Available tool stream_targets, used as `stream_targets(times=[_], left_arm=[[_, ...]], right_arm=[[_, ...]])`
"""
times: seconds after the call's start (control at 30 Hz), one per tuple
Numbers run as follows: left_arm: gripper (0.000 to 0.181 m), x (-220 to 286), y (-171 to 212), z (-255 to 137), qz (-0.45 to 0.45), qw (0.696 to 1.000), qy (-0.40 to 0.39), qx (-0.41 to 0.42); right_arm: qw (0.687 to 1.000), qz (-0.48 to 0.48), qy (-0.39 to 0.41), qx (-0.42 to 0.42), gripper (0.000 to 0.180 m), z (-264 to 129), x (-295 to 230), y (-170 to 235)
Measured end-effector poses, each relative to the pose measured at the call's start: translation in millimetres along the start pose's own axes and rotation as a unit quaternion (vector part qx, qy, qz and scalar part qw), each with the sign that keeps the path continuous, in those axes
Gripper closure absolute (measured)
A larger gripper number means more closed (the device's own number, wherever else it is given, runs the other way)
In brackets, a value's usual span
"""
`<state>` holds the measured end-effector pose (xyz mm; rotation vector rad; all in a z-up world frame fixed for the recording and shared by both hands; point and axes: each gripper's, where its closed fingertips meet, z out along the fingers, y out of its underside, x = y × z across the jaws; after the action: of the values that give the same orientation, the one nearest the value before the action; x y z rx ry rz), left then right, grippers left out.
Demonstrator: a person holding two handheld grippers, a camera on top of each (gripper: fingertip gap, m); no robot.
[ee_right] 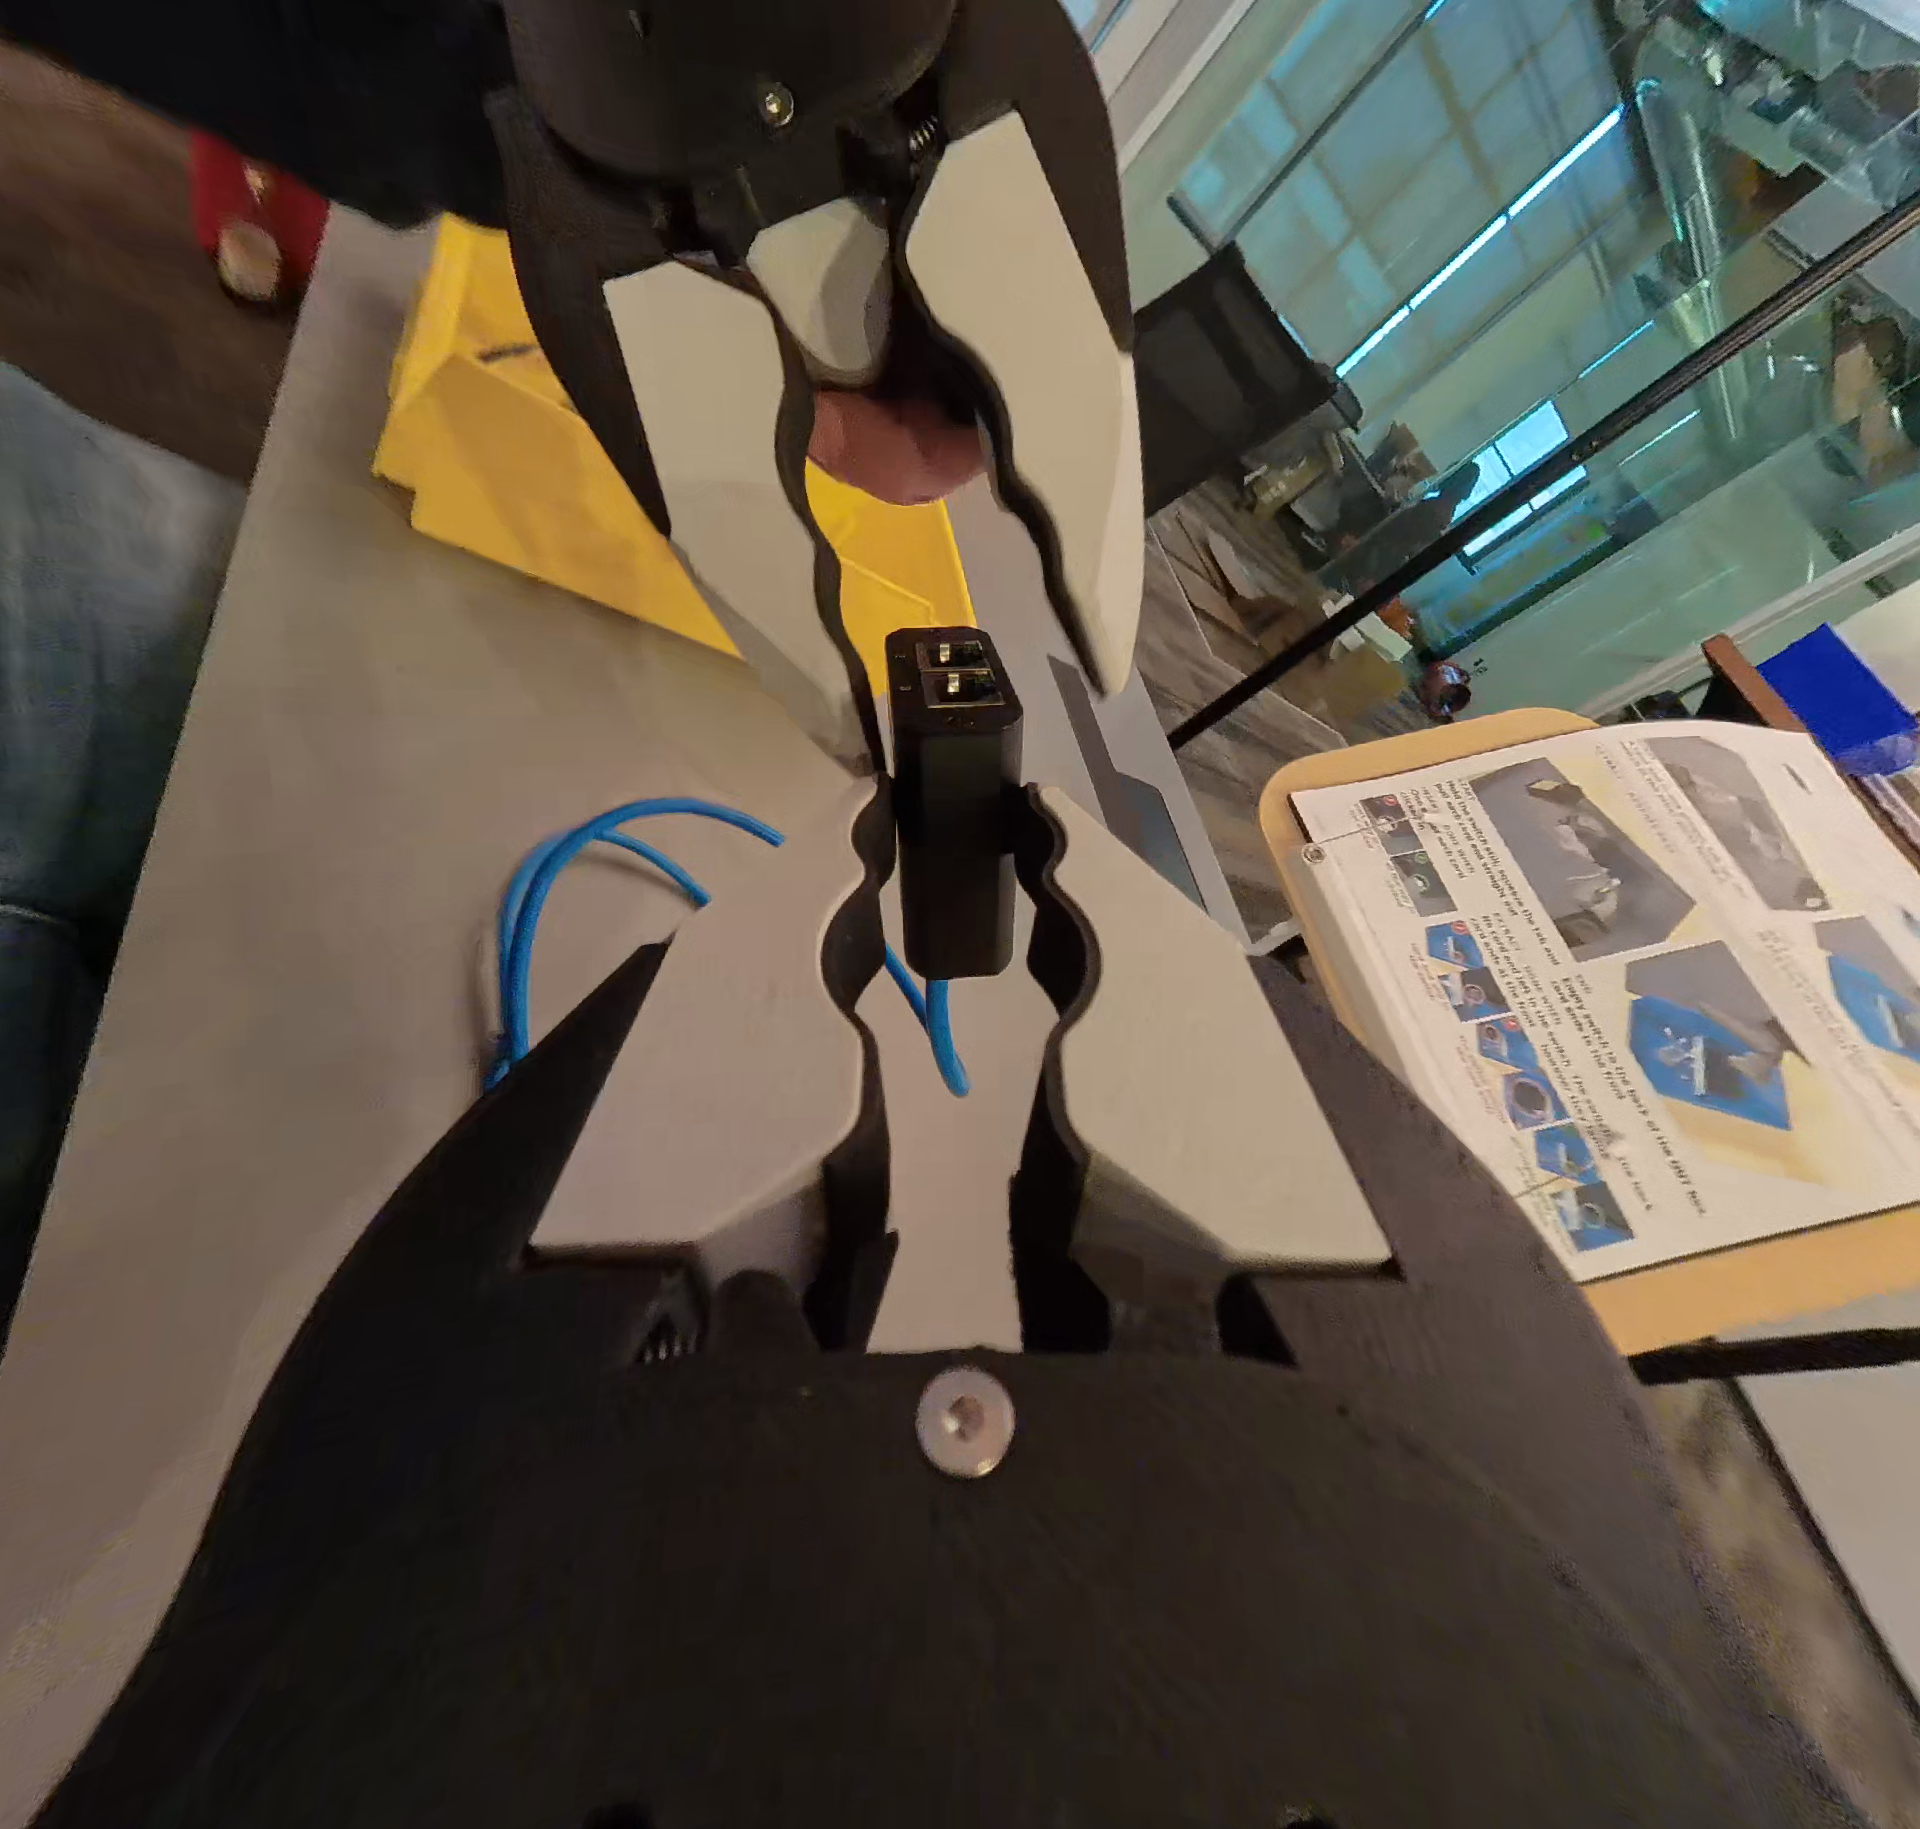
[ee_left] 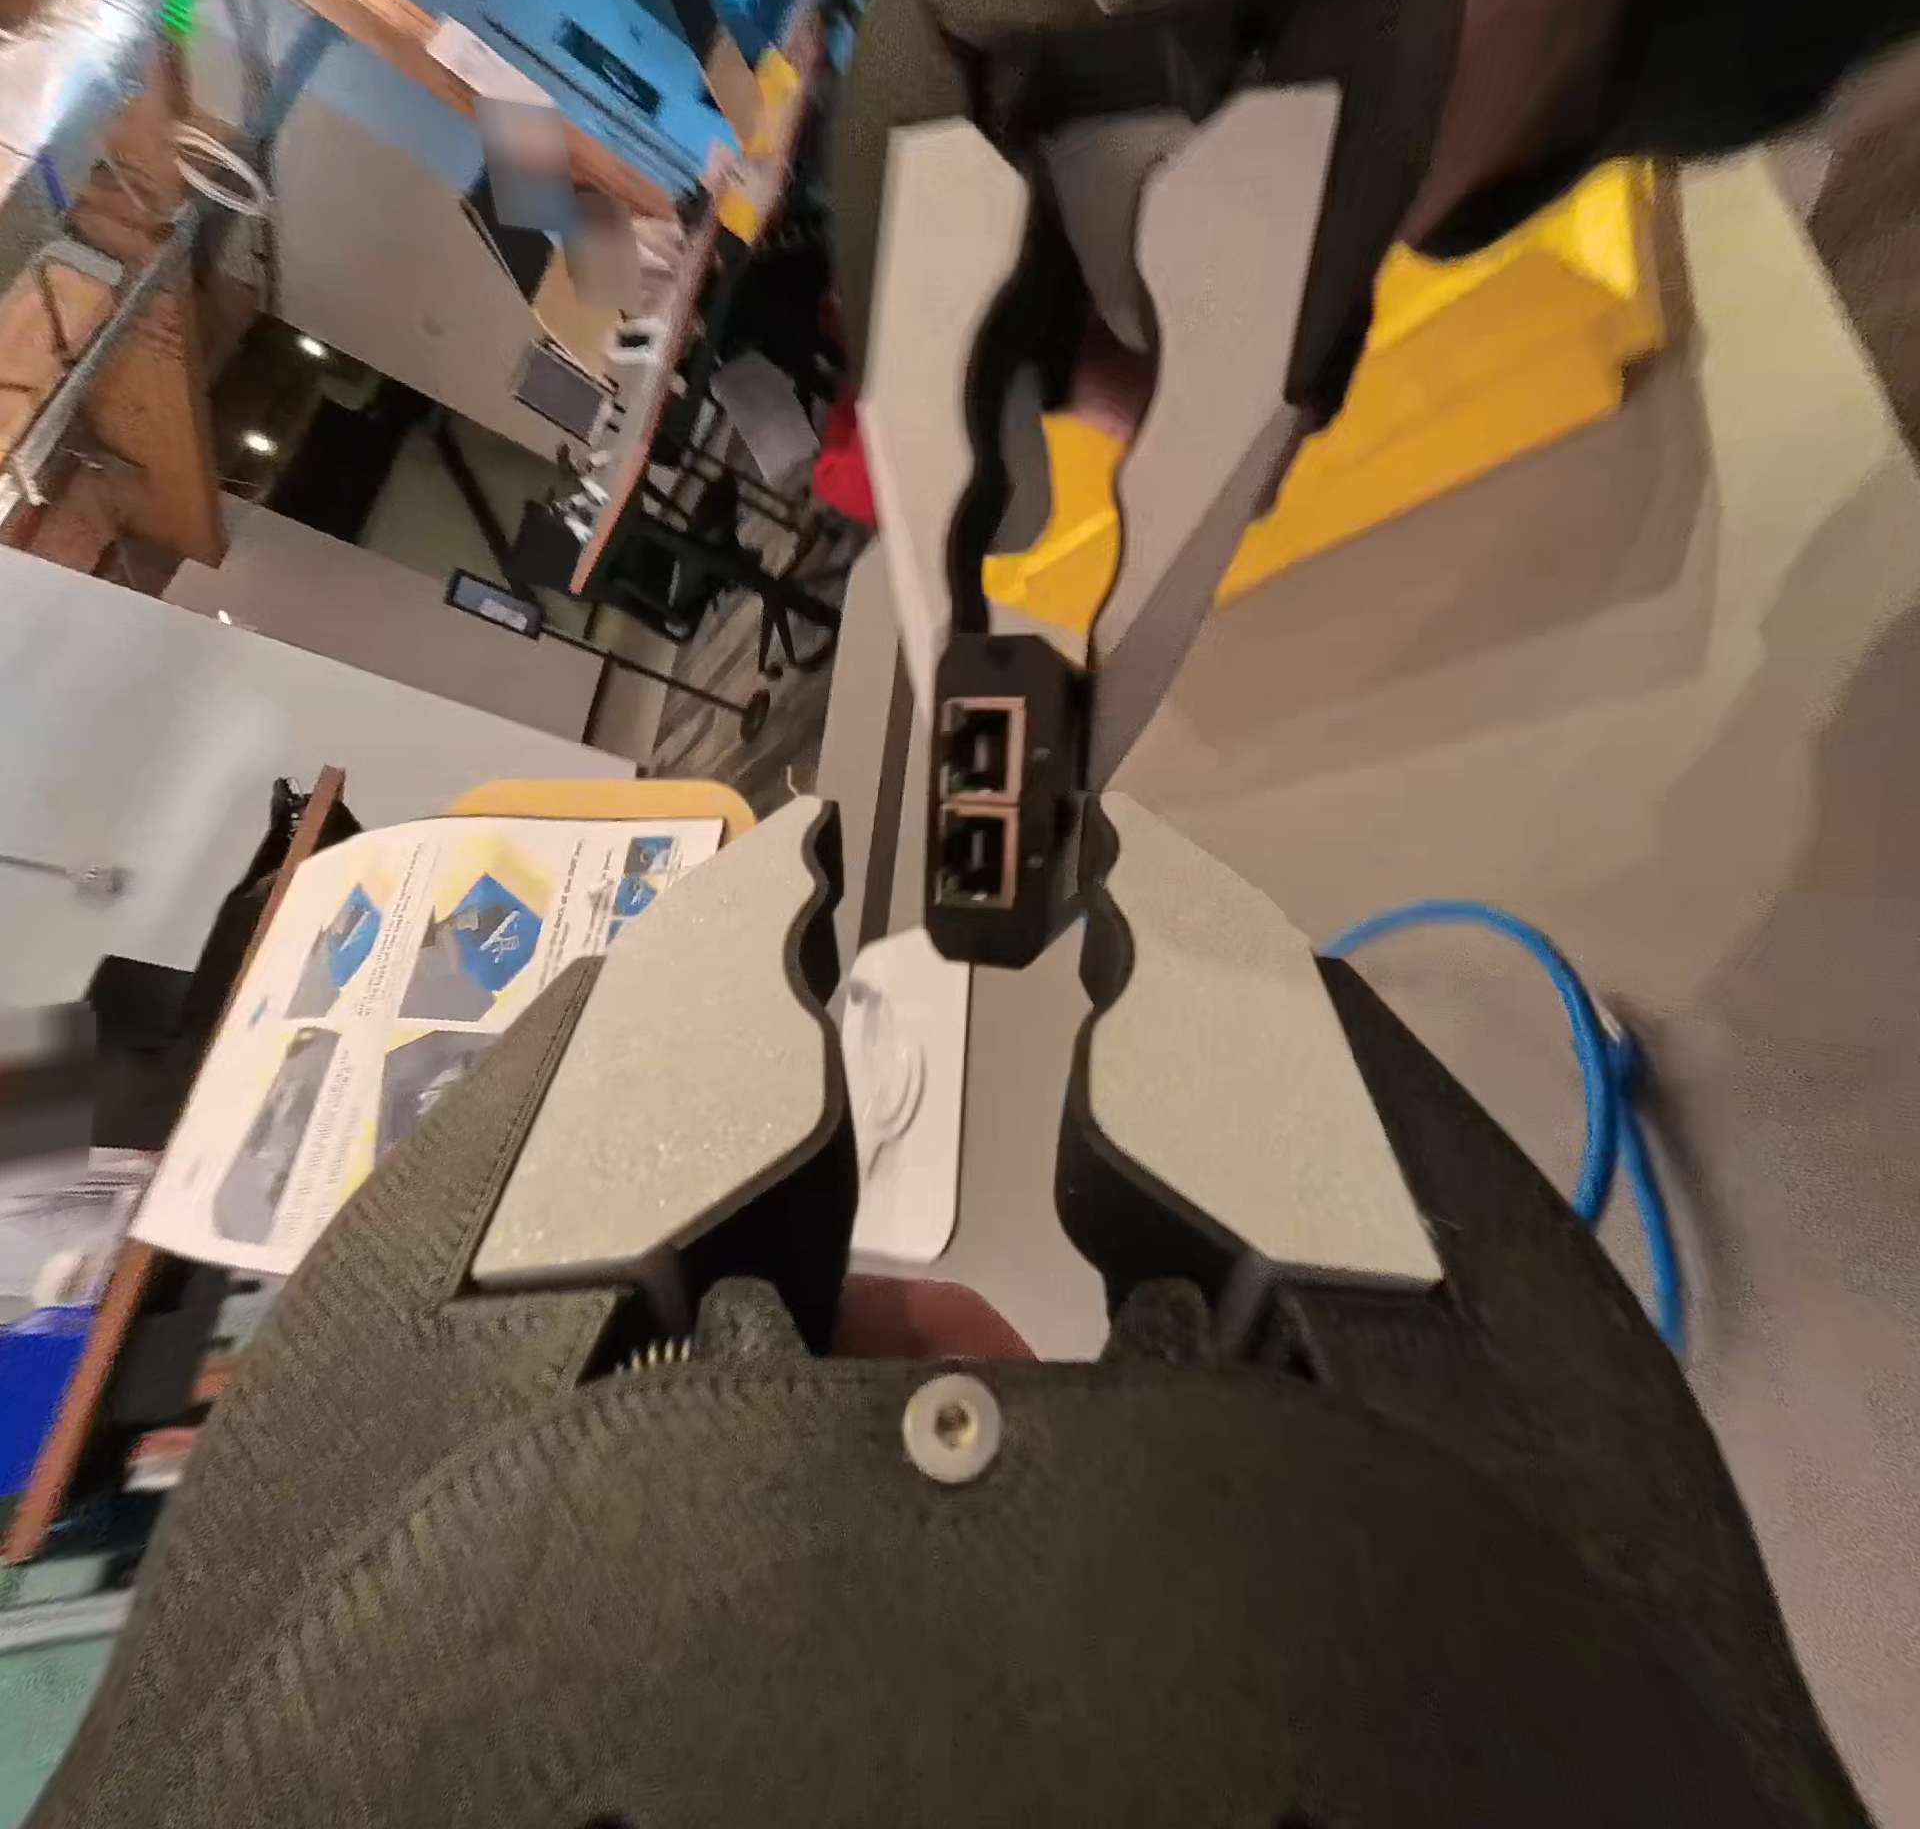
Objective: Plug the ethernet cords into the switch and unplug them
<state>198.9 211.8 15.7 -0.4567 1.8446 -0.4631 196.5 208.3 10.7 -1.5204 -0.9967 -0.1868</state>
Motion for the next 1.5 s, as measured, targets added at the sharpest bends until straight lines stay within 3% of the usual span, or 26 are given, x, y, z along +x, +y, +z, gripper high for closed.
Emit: stream_targets(times=[0.07,0.17,0.3,0.47,0.63,0.73,0.87,1.0,1.3,1.5], left_arm=[[0.149,11,9,6,0.045,0.997,0.029,-0.06],[0.153,11,13,8,0.082,0.993,0.02,-0.077],[0.156,7,14,1,0.119,0.991,-0.005,-0.066],[0.156,19,-1,-13,0.187,0.982,0.017,-0.022],[0.156,25,-29,-23,0.243,0.969,0.043,0.012],[0.156,29,-43,-27,0.277,0.959,0.047,0.025],[0.156,36,-47,-29,0.305,0.95,0.052,0.034],[0.156,35,-49,-32,0.302,0.952,0.04,0.043],[0.155,27,-33,-31,0.267,0.963,-0.007,0.028],[0.136,-7,9,-57,0.177,0.981,-0.066,-0.044]], right_arm=[[1.0,-0.019,-0.008,-0.014,0.16,4,-3,-2],[0.999,-0.022,-0.019,-0.025,0.159,7,-4,1],[0.987,0.112,-0.096,0.069,0.151,-1,-9,-14],[0.961,0.197,-0.147,0.125,0.111,-5,-2,-10],[0.938,0.17,-0.275,0.126,0.095,3,-37,-17],[0.9,0.194,-0.346,0.18,0.096,-3,-49,-34],[0.865,0.2,-0.409,0.211,0.111,-9,-71,-46],[0.836,0.24,-0.425,0.252,0.112,-14,-70,-56],[0.869,0.257,-0.367,0.21,0.114,2,-62,-50],[0.904,0.264,-0.299,0.152,0.114,11,-51,-21]])
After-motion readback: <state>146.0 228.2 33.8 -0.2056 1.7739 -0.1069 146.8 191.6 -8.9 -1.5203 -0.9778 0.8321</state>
